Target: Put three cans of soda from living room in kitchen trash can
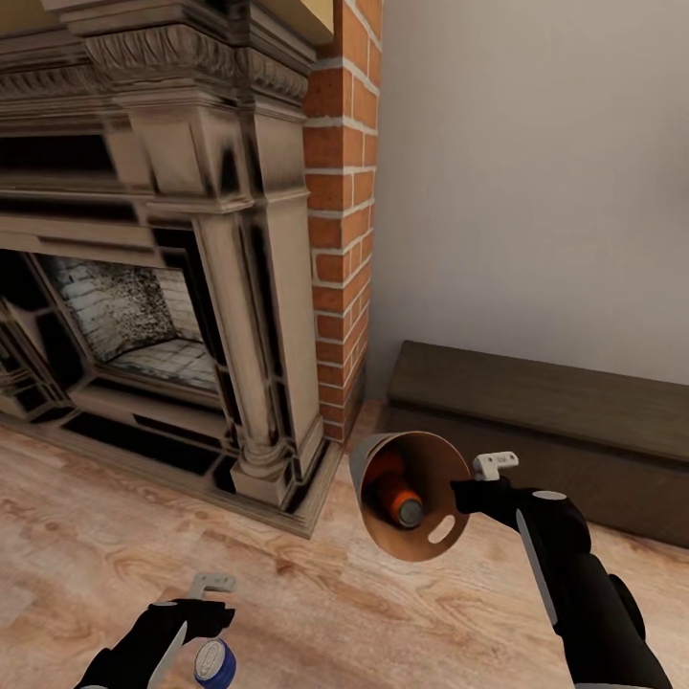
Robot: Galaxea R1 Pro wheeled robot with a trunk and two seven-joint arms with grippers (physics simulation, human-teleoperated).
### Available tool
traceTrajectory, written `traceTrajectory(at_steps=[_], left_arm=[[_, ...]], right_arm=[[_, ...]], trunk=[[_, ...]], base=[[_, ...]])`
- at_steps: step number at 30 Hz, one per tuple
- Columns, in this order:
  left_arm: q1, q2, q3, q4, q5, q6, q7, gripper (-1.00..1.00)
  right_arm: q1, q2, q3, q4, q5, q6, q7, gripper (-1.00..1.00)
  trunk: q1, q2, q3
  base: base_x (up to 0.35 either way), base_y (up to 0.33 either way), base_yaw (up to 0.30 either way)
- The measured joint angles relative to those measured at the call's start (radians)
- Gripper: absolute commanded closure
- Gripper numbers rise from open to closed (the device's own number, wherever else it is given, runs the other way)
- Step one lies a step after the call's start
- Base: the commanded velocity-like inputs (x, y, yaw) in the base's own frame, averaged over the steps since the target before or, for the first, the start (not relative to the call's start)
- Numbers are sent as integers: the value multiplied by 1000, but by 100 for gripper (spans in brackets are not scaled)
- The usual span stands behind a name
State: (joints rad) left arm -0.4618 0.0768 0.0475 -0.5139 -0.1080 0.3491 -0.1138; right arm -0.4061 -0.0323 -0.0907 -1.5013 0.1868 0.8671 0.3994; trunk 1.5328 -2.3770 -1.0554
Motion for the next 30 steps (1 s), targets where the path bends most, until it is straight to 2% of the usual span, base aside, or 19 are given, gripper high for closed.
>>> traceTrajectory(at_steps=[14,24,30], left_arm=[[0,-3,0,0,-2,0,0,-100],[0,-6,-7,0,-8,-4,0,-100],[0,-7,-9,0,-10,-4,0,-100]], right_arm=[[0,-1,5,-1,1,-1,0,100],[-2,0,4,-3,4,-1,-1,100],[-30,-6,16,-70,7,129,-2,100]], trunk=[[54,-98,-44],[54,-98,-44],[54,-98,-44]], base=[[0,0,0],[0,0,0],[0,0,0]])
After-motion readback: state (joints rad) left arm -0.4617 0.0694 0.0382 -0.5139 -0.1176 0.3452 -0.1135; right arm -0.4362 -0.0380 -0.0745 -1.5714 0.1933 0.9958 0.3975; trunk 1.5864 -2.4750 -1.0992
